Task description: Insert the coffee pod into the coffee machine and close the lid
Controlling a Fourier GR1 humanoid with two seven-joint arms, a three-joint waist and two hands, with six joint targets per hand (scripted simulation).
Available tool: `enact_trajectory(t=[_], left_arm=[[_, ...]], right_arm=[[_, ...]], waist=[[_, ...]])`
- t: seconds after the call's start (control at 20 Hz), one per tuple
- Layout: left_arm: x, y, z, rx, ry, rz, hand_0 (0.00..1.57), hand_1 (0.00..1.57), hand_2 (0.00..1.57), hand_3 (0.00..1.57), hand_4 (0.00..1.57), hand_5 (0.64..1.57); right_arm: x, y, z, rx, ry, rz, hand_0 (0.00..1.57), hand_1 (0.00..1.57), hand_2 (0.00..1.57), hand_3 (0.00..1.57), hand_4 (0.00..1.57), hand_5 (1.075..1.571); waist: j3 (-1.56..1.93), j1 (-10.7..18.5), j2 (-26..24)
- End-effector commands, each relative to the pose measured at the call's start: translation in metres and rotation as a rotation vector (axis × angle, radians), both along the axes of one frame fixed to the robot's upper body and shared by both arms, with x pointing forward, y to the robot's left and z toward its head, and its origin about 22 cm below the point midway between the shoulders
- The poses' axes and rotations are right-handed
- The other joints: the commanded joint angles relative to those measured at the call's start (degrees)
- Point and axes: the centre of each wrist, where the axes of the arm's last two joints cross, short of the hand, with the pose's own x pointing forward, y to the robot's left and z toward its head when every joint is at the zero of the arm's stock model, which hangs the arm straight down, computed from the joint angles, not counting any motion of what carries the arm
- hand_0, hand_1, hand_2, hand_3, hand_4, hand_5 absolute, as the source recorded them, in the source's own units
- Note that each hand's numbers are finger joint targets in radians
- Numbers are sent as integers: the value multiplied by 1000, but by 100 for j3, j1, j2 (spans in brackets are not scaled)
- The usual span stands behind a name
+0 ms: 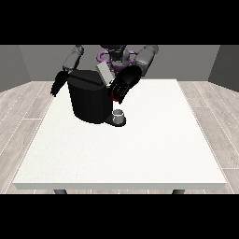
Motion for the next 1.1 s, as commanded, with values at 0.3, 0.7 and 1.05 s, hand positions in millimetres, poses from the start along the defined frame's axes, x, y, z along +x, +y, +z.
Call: enact_trajectory(t=[0.3, 0.7, 1.05], left_arm=[[5, -1, -43, 13, 96, 35, 0, 0, 299, 199, 0, 1571], [2, -42, -134, -56, 327, -51, 0, 0, 85, 0, 0, 1571], [-20, -32, -229, -725, 430, -146, 0, 0, 0, 0, 418, 1571]], right_arm=[[-12, -18, -31, 29, 108, 4, 0, 0, 0, 0, 0, 1571], [-49, -29, -105, 66, 280, -95, 0, 0, 0, 0, 0, 1571], [-73, -61, -122, 71, 345, -178, 0, 0, 0, 0, 0, 1571]], waist=[[-9, 206, -613], [-8, 992, -1790], [-29, 1647, -2580]])
